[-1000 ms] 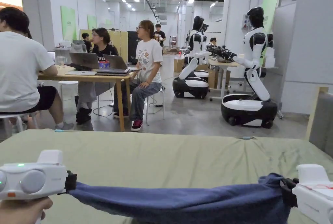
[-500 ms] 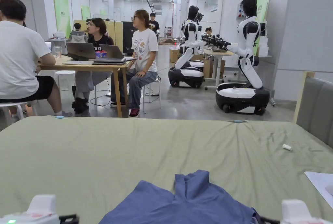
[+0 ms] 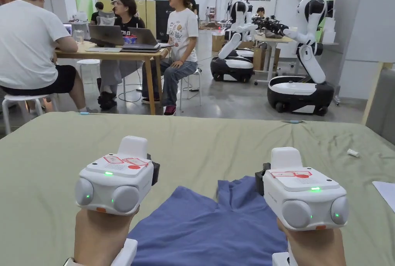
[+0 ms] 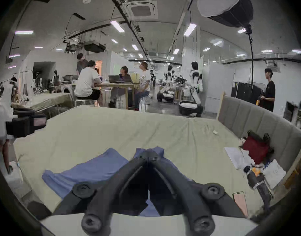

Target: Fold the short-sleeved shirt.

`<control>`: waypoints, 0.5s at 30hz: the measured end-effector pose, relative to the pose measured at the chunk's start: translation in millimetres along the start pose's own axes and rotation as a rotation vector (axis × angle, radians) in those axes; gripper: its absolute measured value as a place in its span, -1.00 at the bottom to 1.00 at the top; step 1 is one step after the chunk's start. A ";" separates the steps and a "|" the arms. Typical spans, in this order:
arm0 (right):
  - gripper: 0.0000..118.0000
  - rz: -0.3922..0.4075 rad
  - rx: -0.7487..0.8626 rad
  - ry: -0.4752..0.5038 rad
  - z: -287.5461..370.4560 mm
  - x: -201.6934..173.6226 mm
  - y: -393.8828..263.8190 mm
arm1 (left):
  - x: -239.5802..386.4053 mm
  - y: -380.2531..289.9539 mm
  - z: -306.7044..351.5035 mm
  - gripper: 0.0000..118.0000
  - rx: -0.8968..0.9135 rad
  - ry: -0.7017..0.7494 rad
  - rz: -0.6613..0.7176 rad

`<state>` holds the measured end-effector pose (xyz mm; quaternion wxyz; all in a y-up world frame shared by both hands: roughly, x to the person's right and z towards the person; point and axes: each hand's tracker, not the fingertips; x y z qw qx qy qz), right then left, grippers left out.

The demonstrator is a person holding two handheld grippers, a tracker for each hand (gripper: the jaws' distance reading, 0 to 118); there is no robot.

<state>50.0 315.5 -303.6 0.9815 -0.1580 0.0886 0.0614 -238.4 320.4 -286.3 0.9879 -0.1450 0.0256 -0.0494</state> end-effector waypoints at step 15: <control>-0.99 0.025 -0.077 0.109 -62.5 -44.0 -20.8 | -144.2 -121.1 -39.9 -1.00 -0.590 -0.005 0.247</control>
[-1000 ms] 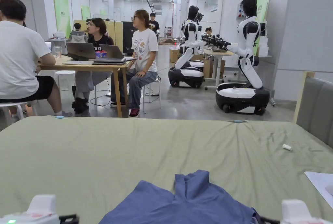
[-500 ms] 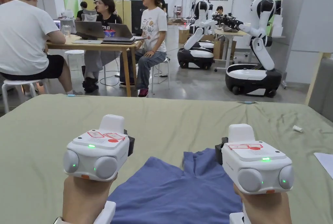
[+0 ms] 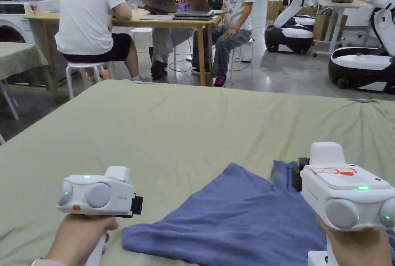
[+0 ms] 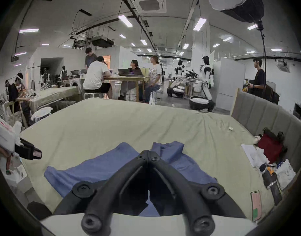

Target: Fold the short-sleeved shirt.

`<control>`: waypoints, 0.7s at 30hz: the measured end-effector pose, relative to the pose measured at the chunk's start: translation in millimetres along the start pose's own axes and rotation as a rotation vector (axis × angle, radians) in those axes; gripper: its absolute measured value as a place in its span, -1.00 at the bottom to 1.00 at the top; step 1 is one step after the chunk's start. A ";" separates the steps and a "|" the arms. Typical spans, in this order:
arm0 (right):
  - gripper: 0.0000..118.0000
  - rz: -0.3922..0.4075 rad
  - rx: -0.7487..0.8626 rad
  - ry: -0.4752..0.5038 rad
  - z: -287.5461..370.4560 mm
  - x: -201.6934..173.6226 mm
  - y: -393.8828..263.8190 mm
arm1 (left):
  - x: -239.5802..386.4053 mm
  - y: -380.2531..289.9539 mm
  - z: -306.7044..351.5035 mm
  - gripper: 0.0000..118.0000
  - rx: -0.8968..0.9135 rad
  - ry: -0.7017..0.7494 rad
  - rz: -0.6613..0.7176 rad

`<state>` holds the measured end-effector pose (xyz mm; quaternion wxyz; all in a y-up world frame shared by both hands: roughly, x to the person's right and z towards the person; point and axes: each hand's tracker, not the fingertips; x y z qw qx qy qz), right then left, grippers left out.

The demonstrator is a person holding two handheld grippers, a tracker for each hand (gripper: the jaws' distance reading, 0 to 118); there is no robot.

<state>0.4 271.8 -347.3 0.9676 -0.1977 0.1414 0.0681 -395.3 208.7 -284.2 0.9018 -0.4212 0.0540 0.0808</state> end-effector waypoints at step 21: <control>-0.99 0.000 -0.068 0.023 -24.9 5.6 -16.7 | -6.5 -14.8 -64.3 -1.00 -0.137 -0.022 0.061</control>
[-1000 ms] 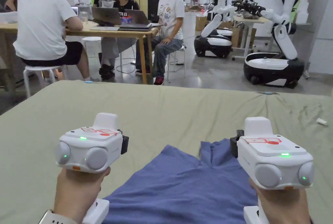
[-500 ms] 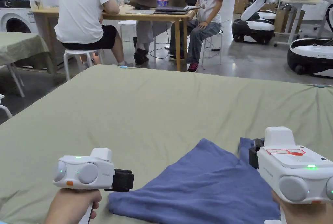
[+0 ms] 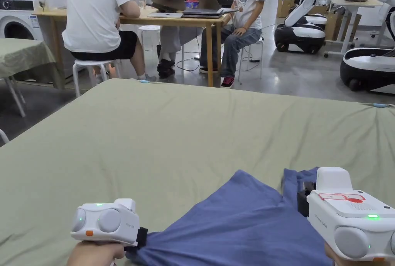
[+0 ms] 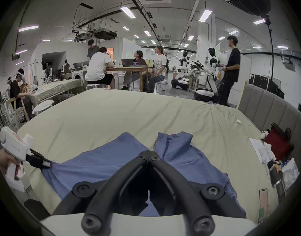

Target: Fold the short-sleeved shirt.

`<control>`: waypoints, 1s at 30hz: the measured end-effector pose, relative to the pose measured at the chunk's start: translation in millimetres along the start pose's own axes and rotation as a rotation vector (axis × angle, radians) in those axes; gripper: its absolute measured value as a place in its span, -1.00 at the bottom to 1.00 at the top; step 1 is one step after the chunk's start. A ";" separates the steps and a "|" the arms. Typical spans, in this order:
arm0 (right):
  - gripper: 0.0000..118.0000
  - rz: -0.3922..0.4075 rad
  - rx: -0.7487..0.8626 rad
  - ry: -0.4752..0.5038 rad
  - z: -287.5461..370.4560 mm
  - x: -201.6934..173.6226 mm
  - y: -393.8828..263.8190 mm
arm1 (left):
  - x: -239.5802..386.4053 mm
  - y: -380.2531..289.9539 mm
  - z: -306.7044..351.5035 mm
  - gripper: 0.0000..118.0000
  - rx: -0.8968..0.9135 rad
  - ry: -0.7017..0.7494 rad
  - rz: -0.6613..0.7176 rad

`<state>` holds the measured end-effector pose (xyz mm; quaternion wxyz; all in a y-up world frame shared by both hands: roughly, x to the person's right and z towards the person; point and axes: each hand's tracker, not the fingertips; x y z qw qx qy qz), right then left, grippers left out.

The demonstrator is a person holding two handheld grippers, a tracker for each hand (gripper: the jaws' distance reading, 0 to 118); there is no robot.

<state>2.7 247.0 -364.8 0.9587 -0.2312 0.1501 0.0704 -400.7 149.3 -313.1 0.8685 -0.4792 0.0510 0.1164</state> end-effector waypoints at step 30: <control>0.81 -0.034 -0.417 -0.074 -223.0 195.0 -22.3 | 47.0 7.5 40.4 -1.00 0.210 0.037 -0.111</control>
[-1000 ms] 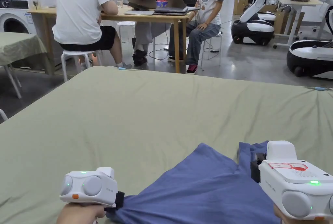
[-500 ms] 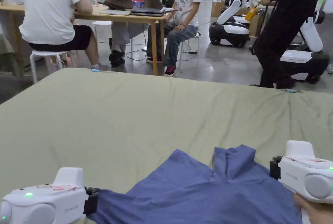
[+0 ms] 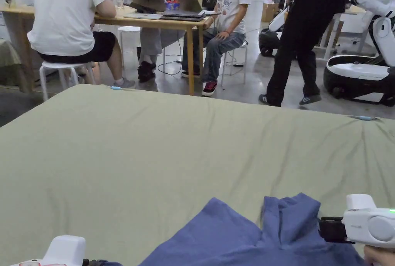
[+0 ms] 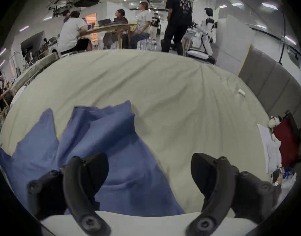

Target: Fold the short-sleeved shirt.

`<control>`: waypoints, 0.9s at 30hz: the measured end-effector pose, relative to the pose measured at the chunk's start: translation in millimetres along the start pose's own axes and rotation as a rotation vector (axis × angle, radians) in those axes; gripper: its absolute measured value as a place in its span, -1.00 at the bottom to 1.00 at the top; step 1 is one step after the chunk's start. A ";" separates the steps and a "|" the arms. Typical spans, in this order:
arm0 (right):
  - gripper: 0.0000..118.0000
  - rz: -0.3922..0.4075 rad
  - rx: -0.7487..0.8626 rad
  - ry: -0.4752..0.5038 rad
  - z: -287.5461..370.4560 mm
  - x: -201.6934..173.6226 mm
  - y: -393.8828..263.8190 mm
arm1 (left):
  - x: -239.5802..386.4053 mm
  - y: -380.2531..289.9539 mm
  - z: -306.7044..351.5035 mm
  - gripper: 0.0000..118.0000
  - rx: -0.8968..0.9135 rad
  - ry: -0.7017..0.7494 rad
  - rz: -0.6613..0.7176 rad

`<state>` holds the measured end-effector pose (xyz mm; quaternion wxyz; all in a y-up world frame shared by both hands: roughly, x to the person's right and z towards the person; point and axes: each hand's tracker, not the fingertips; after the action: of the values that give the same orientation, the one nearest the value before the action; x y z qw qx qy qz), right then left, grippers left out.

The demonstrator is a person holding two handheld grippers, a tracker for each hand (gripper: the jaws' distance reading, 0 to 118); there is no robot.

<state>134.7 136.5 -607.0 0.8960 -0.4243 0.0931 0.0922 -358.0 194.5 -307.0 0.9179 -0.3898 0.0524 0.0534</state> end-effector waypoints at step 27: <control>-0.98 -0.028 0.587 -0.093 307.6 -7.7 61.3 | 33.2 151.7 40.2 -1.00 0.296 0.105 -0.088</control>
<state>139.6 413.2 -459.1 0.9849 -0.1438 0.0685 0.0682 -344.0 330.1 -391.5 0.9627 -0.2546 0.0905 -0.0154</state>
